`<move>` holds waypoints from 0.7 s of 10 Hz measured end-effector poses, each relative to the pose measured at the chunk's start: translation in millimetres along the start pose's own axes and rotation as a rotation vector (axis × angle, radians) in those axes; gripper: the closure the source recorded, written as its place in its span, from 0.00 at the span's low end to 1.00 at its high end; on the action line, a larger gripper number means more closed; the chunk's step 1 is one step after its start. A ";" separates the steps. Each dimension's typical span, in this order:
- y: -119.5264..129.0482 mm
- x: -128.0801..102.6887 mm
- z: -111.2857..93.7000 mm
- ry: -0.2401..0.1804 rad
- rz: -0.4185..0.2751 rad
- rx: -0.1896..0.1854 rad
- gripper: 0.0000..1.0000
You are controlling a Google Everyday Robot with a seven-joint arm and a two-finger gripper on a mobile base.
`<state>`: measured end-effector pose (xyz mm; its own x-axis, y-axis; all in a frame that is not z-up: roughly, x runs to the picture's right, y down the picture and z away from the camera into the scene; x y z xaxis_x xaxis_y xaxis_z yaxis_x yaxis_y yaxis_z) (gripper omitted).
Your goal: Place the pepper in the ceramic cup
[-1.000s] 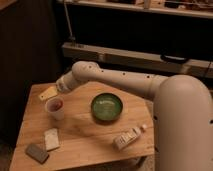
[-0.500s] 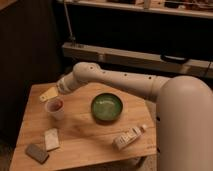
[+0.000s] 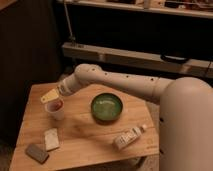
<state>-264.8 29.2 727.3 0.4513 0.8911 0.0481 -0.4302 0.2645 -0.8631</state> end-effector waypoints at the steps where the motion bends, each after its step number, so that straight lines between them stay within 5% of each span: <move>1: -0.7 1.7 0.2 0.000 0.001 -0.003 0.09; 5: -1.9 9.7 -2.5 -0.003 0.003 -0.018 0.09; 7: -2.3 13.2 -4.7 -0.003 0.005 -0.025 0.17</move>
<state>-254.1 38.5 727.5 0.4463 0.8938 0.0451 -0.4126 0.2502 -0.8759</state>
